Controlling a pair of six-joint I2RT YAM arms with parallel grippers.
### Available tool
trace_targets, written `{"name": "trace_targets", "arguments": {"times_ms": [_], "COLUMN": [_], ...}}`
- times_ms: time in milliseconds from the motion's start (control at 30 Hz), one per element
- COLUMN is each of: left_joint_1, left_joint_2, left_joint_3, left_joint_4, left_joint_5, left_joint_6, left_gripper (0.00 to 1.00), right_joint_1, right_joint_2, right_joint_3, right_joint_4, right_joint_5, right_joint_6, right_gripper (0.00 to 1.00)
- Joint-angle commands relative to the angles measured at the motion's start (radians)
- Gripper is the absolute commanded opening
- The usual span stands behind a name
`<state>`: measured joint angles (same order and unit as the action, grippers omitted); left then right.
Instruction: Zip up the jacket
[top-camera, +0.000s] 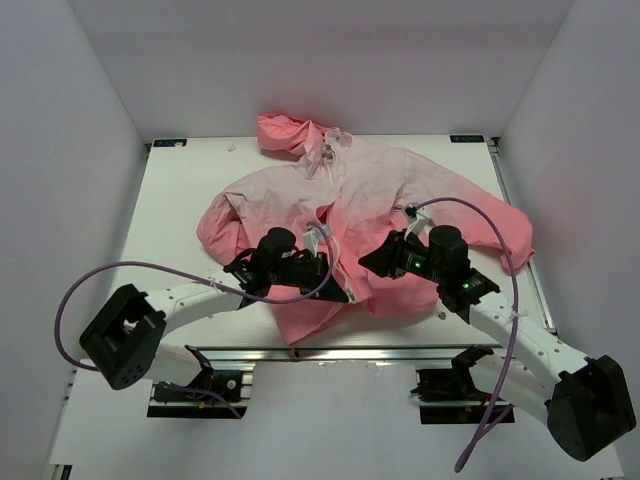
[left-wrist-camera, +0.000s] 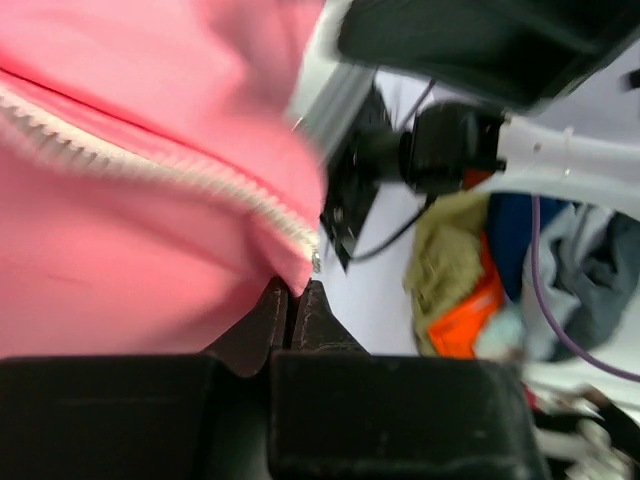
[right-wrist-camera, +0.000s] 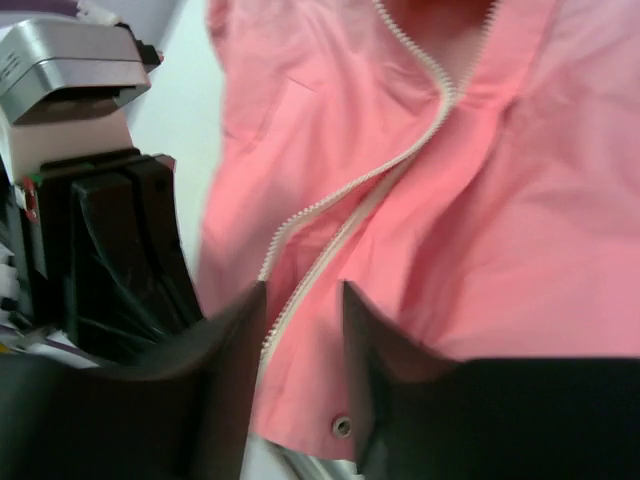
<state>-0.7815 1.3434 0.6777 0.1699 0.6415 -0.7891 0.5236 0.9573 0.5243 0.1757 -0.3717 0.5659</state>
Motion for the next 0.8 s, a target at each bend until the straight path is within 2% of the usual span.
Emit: {"name": "trace_targets", "arguments": {"times_ms": [0,100,233,333,367,400,500,600,767], "left_joint_1": [0.03,0.031,0.03,0.031,0.031,0.031,0.031,0.031,0.03], "left_joint_2": [0.028,0.037,0.036,0.031,0.033,0.034,0.036,0.046,0.046], "left_joint_3": [0.008,0.017,0.036,0.045,0.051,0.062,0.068,0.069,0.072], "left_joint_4": [-0.037,-0.036,-0.084,-0.122,-0.139,-0.153,-0.165,-0.202,-0.21], "left_joint_5": [0.185,0.211,0.213,0.213,0.21,0.21,0.211,0.216,0.21], "left_joint_6": [-0.035,-0.042,-0.033,-0.032,-0.026,-0.022,-0.021,-0.021,-0.022], "left_gripper": [0.0,0.0,0.0,0.0,0.0,0.0,0.0,0.0,0.0], "right_joint_1": [-0.013,-0.013,0.029,0.182,0.232,0.319,0.432,0.519,0.63], "right_joint_2": [-0.015,-0.019,-0.049,-0.069,-0.071,-0.071,-0.066,-0.048,-0.006], "right_joint_3": [0.068,0.092,0.15,0.207,0.224,0.259,0.299,0.321,0.322], "right_joint_4": [-0.169,-0.252,-0.335,-0.413,-0.479,-0.505,-0.589,-0.675,-0.743], "right_joint_5": [0.016,0.016,0.022,0.189,0.296,0.328,0.366,0.465,0.54], "right_joint_6": [-0.156,-0.243,-0.326,-0.406,-0.422,-0.437,-0.477,-0.508,-0.515], "right_gripper": [0.45,0.56,0.58,0.59,0.59,0.59,0.57,0.56,0.56]}}
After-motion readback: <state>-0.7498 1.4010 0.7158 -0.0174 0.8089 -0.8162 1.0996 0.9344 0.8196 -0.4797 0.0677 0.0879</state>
